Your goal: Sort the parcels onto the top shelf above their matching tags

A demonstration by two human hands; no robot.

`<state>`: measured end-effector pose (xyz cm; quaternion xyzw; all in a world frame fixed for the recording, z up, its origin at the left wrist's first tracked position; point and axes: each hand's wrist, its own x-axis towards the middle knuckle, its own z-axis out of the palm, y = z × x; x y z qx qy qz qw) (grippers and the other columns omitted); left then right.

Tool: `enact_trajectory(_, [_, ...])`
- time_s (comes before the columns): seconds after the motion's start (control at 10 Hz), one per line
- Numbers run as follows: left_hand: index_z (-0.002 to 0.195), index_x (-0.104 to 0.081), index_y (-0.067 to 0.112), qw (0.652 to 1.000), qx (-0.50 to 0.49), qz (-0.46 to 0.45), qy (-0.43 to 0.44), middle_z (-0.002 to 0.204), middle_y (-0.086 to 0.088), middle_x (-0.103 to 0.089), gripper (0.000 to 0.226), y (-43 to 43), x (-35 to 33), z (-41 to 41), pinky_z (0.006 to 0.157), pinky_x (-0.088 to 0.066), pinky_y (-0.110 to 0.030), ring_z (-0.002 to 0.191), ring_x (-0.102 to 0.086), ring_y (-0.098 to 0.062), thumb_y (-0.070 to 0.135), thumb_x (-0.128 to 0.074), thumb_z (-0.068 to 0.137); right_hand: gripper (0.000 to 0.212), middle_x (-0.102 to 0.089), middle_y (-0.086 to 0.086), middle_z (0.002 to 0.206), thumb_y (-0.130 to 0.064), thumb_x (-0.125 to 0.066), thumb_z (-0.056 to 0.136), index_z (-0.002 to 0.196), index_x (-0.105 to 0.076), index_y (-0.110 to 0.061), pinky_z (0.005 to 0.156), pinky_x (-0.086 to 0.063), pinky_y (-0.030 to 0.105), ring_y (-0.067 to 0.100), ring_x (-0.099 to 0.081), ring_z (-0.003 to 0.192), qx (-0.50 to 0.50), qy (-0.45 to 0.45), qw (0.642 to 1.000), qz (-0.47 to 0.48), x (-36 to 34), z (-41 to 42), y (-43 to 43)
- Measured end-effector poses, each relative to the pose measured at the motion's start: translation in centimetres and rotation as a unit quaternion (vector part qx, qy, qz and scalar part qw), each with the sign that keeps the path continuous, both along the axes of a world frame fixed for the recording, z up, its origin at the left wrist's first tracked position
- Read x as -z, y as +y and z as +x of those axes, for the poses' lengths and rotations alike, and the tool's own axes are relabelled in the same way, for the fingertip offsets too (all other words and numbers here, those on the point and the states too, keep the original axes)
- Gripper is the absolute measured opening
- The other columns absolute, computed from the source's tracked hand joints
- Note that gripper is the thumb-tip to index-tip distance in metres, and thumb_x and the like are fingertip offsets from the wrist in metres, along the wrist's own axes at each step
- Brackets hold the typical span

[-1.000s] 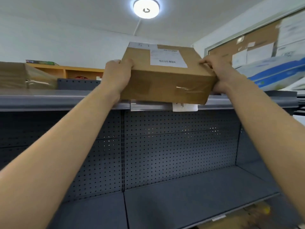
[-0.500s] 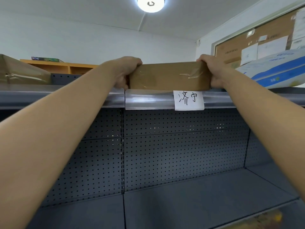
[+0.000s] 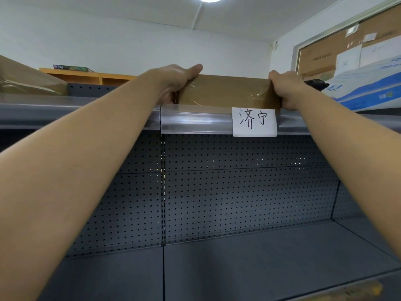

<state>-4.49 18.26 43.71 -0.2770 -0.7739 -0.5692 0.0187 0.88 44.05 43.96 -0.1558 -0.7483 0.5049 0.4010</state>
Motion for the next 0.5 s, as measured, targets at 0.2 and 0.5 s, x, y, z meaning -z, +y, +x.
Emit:
enact_trajectory(0.2, [0.095,-0.058,0.012,0.986,-0.095,-0.100,0.098,0.112,-0.012,-0.067,0.067,0.4,0.5,-0.1,0.099,-0.047,-0.043,0.102,-0.063,-0.031,0.076,-0.043,0.083,0.027,-0.052,0.013,0.096,-0.031,-0.038,0.101,0.104,-0.051,-0.007,0.069,-0.037,0.032,0.028,-0.048,0.092,0.115,-0.018,0.986,0.122,0.0,-0.8,1.2])
enact_trajectory(0.5, [0.102,-0.062,0.008,0.918,-0.228,-0.028,0.323,0.085,-0.004,-0.062,0.065,-0.4,0.4,0.3,0.070,-0.040,-0.028,0.072,-0.057,-0.016,0.065,-0.033,0.094,0.063,-0.069,0.023,0.119,-0.045,-0.033,0.102,0.126,-0.063,0.005,0.082,-0.042,0.034,0.024,-0.059,0.094,0.154,0.093,0.967,0.179,0.6,0.8,0.2])
